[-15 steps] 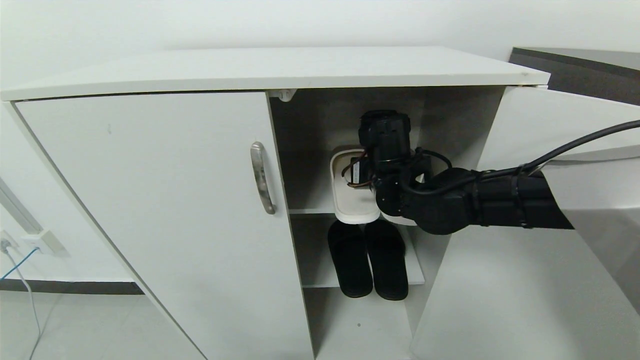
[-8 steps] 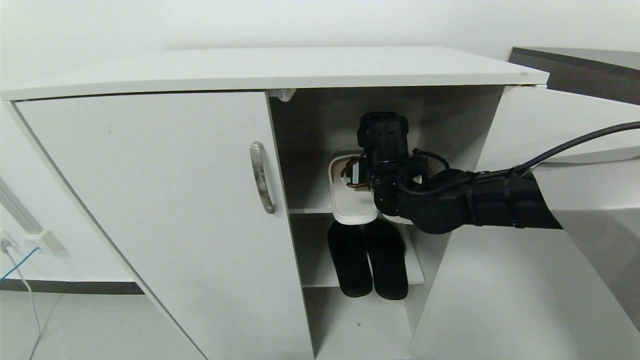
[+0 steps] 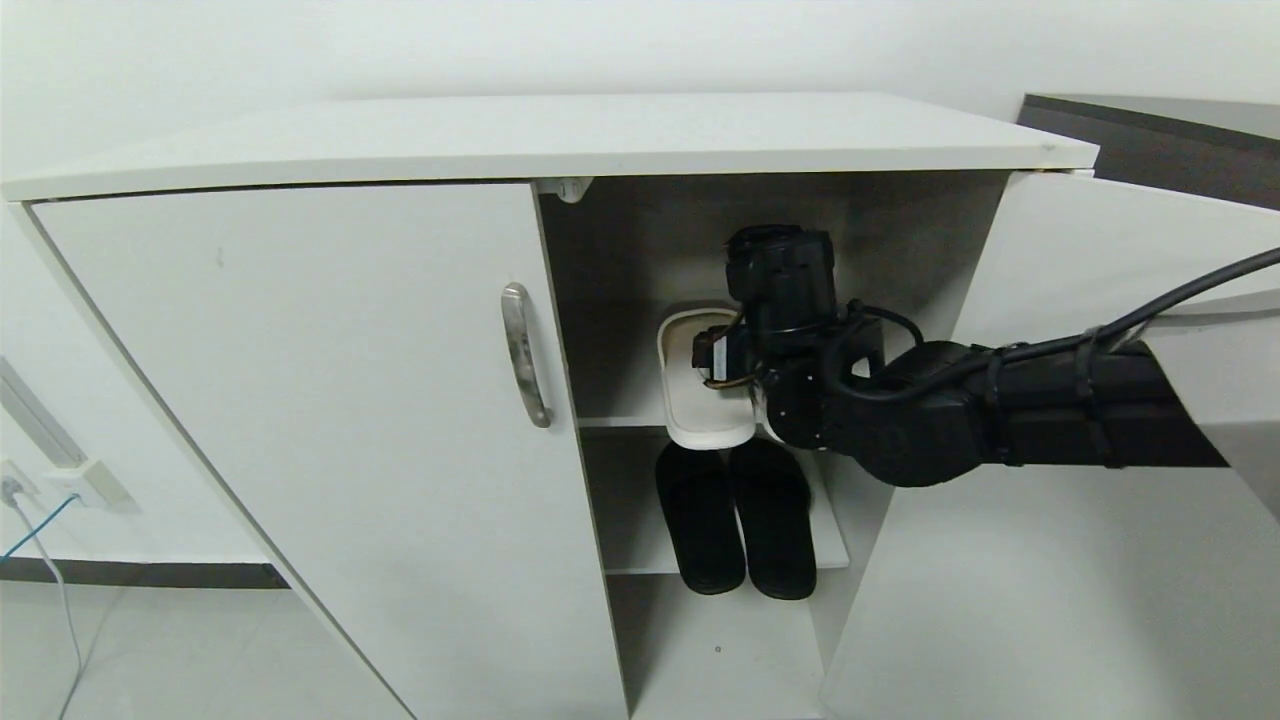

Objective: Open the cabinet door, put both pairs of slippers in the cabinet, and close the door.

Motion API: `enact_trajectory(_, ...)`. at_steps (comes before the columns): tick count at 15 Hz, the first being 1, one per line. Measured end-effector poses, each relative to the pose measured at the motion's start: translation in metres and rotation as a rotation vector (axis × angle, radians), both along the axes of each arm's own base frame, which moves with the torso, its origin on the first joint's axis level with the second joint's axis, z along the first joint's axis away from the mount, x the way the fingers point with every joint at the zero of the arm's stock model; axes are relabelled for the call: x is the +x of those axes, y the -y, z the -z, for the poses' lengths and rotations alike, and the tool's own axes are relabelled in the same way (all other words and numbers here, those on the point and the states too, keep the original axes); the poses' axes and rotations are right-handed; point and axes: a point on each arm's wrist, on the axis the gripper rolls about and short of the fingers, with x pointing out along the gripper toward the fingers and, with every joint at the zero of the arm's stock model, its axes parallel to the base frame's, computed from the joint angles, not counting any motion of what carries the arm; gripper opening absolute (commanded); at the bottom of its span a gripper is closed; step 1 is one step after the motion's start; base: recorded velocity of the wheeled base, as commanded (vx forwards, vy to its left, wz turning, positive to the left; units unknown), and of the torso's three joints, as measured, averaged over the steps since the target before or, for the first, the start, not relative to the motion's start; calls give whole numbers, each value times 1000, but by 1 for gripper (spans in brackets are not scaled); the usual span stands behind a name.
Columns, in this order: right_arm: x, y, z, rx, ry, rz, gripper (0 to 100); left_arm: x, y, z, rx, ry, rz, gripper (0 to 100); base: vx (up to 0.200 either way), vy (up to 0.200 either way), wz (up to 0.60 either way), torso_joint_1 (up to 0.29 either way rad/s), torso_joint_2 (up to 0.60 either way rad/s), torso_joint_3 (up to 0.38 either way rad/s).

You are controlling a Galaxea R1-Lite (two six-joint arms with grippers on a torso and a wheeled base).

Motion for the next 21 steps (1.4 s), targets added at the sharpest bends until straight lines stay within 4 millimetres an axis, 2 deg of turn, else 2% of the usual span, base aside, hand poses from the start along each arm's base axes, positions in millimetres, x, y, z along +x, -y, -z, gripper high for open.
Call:
enact_trajectory(7,-62,15,-12,-4,-15,-92,100,0,0,0,0,0,0,0,0,0,0,0,0,0)
enact_trajectory(13,-137,40,-15,-8,-32,-262,100,0,0,0,0,0,0,0,0,0,0,0,0,0)
enact_trajectory(16,-157,53,-10,28,-12,-339,100,0,0,0,0,0,1,0,-200,0,0,1,4,9)
enact_trajectory(17,-160,55,-8,32,-10,-352,0,0,0,0,0,0,1,0,-200,0,0,2,7,7)
enact_trajectory(21,-163,59,-5,48,7,-371,0,0,0,0,0,0,1,0,-200,0,0,3,1,1)
